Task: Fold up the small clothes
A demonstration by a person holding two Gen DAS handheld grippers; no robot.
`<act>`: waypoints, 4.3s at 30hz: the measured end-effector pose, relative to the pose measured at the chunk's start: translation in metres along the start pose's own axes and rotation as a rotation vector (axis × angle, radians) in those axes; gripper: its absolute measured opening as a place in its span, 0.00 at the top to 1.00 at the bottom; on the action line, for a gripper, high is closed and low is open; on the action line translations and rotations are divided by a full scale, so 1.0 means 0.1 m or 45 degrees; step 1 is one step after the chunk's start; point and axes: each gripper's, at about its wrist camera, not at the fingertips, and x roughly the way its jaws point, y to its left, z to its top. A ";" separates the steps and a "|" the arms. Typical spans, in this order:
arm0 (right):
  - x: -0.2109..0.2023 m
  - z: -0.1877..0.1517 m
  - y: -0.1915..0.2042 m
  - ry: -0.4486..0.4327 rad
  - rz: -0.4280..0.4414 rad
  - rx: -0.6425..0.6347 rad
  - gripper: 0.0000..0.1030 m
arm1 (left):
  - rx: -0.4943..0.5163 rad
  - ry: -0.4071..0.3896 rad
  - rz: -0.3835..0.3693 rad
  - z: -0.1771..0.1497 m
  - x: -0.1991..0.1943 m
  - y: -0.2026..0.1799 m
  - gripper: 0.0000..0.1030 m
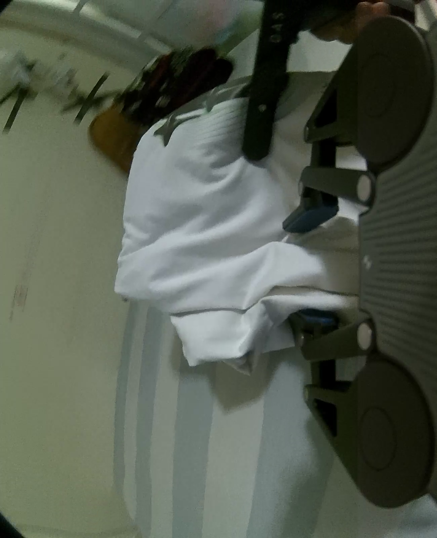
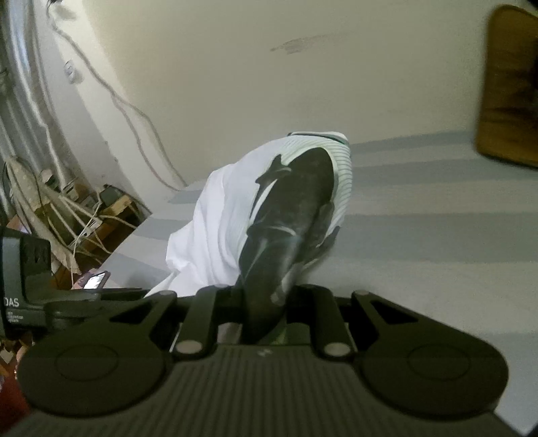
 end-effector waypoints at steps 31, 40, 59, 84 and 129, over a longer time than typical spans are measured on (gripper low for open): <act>-0.07 -0.33 -0.39 -0.064 0.076 0.257 0.25 | 0.240 0.043 -0.038 -0.01 0.32 -0.30 0.00; -0.28 -0.41 -0.54 -0.069 0.141 0.249 0.26 | 0.327 0.060 -0.094 -0.03 0.27 -0.21 0.00; -0.19 -0.42 -0.39 -0.074 0.176 0.100 0.02 | 0.282 -0.028 -0.055 -0.13 0.21 -0.18 0.00; -0.21 -0.41 -0.39 -0.061 0.186 0.094 0.00 | 0.290 -0.011 -0.044 -0.09 0.24 -0.21 0.00; -1.48 1.82 -2.94 -0.509 -0.539 0.231 0.22 | 0.367 -0.088 -0.103 2.37 2.44 -3.04 0.11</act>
